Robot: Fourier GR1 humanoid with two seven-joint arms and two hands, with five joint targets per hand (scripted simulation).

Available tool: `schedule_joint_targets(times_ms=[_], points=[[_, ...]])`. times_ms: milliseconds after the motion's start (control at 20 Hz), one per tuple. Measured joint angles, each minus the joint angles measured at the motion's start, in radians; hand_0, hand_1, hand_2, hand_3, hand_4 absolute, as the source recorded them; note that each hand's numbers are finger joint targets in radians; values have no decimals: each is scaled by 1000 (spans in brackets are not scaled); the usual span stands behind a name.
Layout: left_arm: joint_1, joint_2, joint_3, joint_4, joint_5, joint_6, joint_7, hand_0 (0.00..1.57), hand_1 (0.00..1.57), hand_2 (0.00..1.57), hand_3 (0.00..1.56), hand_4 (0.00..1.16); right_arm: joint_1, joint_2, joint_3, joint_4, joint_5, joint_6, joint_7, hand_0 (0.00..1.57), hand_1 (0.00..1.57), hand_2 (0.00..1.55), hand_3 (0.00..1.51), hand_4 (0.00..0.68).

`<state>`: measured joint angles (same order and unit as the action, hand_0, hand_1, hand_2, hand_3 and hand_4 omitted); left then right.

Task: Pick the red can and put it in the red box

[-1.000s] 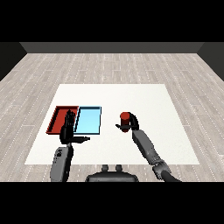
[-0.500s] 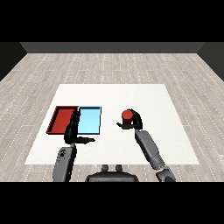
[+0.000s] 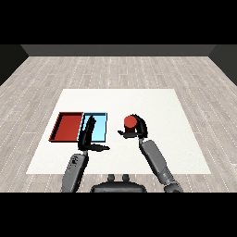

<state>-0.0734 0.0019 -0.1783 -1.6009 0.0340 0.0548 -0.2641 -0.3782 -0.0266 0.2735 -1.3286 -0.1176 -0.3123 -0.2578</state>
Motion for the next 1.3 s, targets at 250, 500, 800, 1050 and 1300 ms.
schedule_joint_targets(times_ms=[250,500,800,1050,1300], points=[[-20,-1,-59,14,11,54,20,0,0,0,0,0,-22,18,67,-10,-19,-84,5,1451,1451,1425,1380,650],[-41,-2,-127,69,39,93,1,0,0,0,0,0,-30,24,105,13,-54,-124,-21,1457,1457,1443,1398,664],[-108,-2,-149,158,88,114,13,0,0,0,0,0,-58,26,148,39,-104,-164,-50,1458,1458,1449,1384,634],[-131,-2,-167,235,118,113,-20,0,0,0,0,0,-63,26,148,42,-100,-160,-48,1443,1443,1438,1389,631],[-171,-2,-197,322,156,138,-63,0,0,0,0,0,-67,24,178,30,-104,-183,-38,1435,1435,1433,1377,637]])
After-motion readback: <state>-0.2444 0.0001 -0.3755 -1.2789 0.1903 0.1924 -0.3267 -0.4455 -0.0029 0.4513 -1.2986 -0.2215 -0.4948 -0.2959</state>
